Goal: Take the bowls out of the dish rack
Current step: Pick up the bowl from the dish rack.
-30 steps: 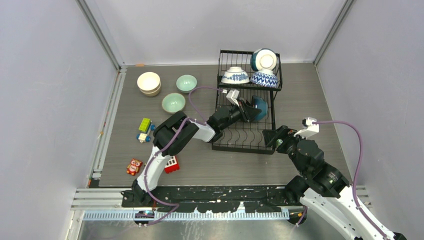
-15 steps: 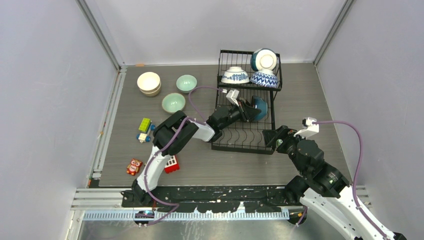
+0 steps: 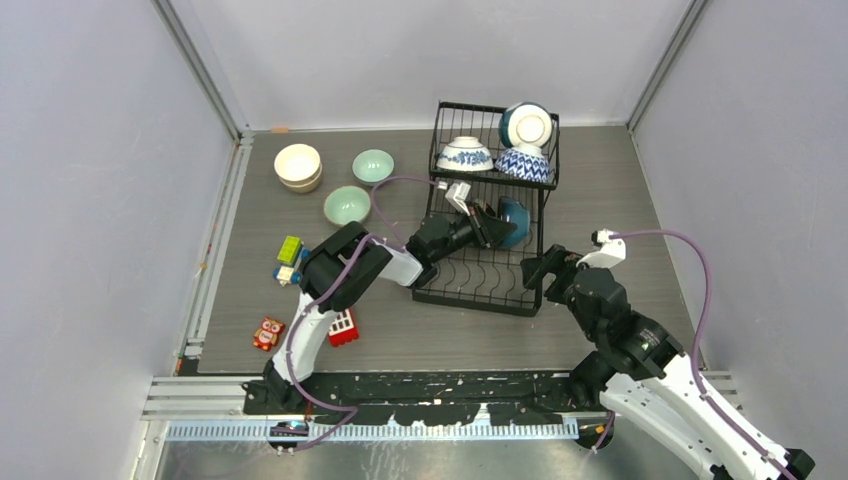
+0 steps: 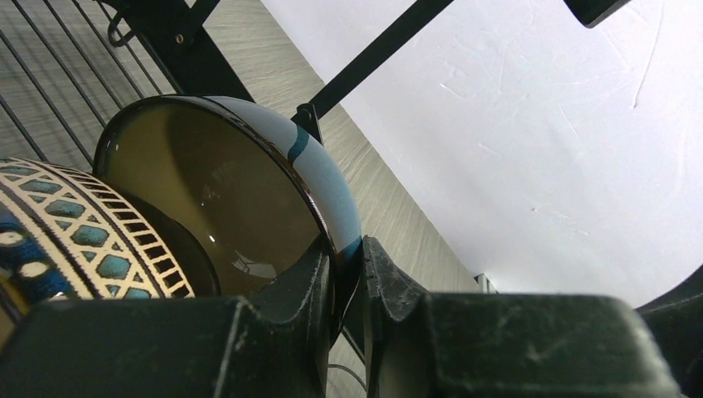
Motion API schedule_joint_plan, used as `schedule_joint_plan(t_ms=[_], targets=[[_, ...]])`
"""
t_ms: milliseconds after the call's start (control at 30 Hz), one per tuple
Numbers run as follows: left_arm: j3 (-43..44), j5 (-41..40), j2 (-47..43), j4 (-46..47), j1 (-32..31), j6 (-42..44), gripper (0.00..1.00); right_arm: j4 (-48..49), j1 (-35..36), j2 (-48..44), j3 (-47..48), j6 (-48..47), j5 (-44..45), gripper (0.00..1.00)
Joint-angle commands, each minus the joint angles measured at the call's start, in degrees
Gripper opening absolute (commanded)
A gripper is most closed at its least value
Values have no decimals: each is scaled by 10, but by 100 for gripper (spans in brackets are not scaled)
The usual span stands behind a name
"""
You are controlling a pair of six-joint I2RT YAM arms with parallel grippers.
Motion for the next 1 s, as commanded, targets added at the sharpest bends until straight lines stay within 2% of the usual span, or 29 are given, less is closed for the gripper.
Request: schedule_joint_plan(t_ms=[0,300,800,967], targets=[[10,67,-86,134,-8,-38,0,5,-2,8,1,36,47,89],[-2,79,-101,134,-9,-60,0,23,-3,43,-26,67,74,83],[-37,91,-110,134,-13,-98,0,54,-2,45,-105,92,66,80],[-46,80,-108,134,-20,-104,0,74,-2,55,-121,98,65,73]])
